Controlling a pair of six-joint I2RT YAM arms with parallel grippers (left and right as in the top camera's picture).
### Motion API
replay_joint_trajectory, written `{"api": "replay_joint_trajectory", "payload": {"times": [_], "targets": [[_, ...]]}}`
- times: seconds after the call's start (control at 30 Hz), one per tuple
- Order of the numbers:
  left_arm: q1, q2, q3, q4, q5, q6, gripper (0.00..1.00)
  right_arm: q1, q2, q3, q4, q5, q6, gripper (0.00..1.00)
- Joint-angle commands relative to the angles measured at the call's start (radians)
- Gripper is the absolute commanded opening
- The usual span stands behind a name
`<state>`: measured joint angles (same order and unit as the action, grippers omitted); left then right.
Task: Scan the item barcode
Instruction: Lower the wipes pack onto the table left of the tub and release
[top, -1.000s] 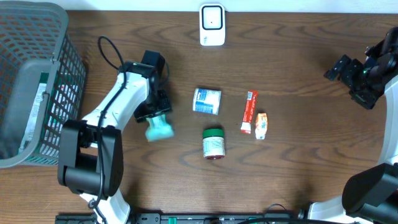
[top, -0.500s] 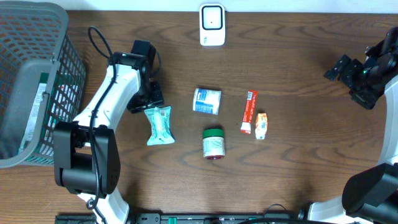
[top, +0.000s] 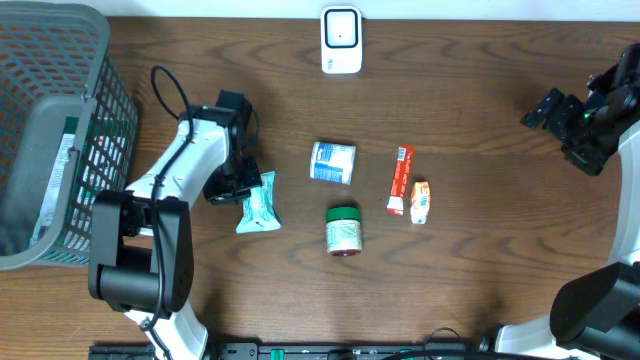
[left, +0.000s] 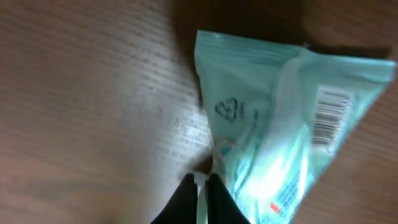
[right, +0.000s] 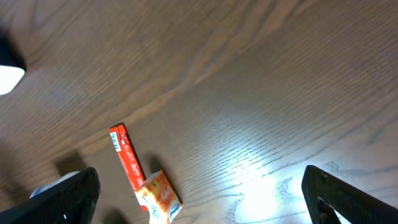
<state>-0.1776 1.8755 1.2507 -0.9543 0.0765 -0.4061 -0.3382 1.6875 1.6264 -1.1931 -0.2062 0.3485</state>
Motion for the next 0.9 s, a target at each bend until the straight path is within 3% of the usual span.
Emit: {"api": "replay_joint_trajectory", "payload": {"times": [0.0, 0.23, 0.3, 0.53, 0.7, 0.87], "targets": [[0.002, -0.013, -0.056, 0.04, -0.005, 0.009, 0.08, -0.002, -0.019, 0.021, -0.004, -0.001, 0.01, 0.99], [0.002, -0.013, -0.116, 0.085, -0.026, 0.01, 0.11, -0.002, -0.019, 0.021, -0.004, -0.001, 0.01, 0.99], [0.002, -0.013, -0.113, 0.076, -0.06, 0.01, 0.08, -0.002, -0.019, 0.021, -0.004, -0.001, 0.01, 0.99], [0.004, -0.092, 0.03, -0.053, -0.215, -0.003, 0.07, -0.002, -0.019, 0.021, -0.004, -0.001, 0.01, 0.99], [0.004, -0.18, 0.048, -0.011, -0.025, 0.006, 0.07, -0.002, -0.019, 0.021, -0.004, -0.001, 0.01, 0.99], [0.004, -0.162, 0.029, 0.016, 0.254, 0.163, 0.07, -0.002, -0.019, 0.021, -0.004, -0.001, 0.01, 0.99]]}}
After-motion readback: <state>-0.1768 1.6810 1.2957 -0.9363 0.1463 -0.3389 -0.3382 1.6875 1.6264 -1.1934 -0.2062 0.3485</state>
